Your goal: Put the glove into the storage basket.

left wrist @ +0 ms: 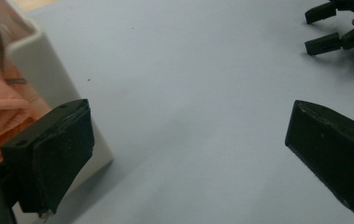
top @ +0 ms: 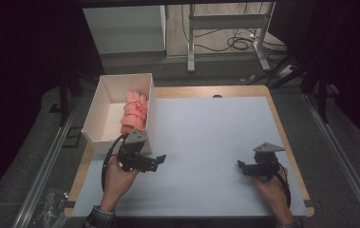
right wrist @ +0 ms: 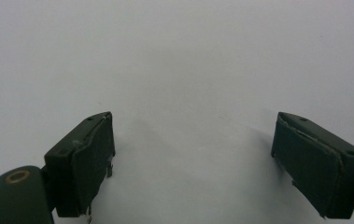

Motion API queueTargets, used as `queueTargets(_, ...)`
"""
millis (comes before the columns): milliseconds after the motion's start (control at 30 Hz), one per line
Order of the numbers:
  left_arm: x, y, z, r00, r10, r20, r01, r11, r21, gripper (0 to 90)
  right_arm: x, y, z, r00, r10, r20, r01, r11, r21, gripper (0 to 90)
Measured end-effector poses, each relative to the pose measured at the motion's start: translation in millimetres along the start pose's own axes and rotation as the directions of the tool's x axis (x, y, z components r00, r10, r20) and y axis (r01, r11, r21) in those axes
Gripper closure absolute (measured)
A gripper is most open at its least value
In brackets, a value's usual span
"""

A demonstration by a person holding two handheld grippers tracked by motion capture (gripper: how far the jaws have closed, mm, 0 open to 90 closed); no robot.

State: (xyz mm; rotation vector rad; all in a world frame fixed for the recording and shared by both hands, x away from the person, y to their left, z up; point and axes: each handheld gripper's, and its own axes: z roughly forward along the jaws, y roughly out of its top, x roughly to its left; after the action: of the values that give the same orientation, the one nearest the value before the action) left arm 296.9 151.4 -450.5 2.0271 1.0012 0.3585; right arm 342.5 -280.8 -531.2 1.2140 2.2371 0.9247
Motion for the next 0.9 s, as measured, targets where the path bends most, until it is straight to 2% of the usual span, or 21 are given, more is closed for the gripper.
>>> queueTargets(367, -11.6, -9.9, 17.1, 0.9994, 0.020, 0.027, -0.020, 0.9998, -0.002, 1.7, 0.0, 0.0, 0.0, 1.0000, 0.000, 0.000, 0.000, 1.000, 0.000, 13.7)
queueTargets(600, -17.4, -21.7, 34.0, 0.9990, 0.029, 0.033, -0.030, 0.9994, 0.019, 1.7, 0.1, 0.0, 0.0, 1.0000, 0.000, 0.001, 0.000, 1.000, 0.000, 13.7)
queueTargets(900, -21.6, -32.8, 47.6, 0.9987, 0.030, 0.041, -0.032, 0.9989, 0.035, 1.7, 0.1, 0.0, 0.0, 1.0000, 0.000, 0.001, 0.000, 1.000, 0.000, 13.7)
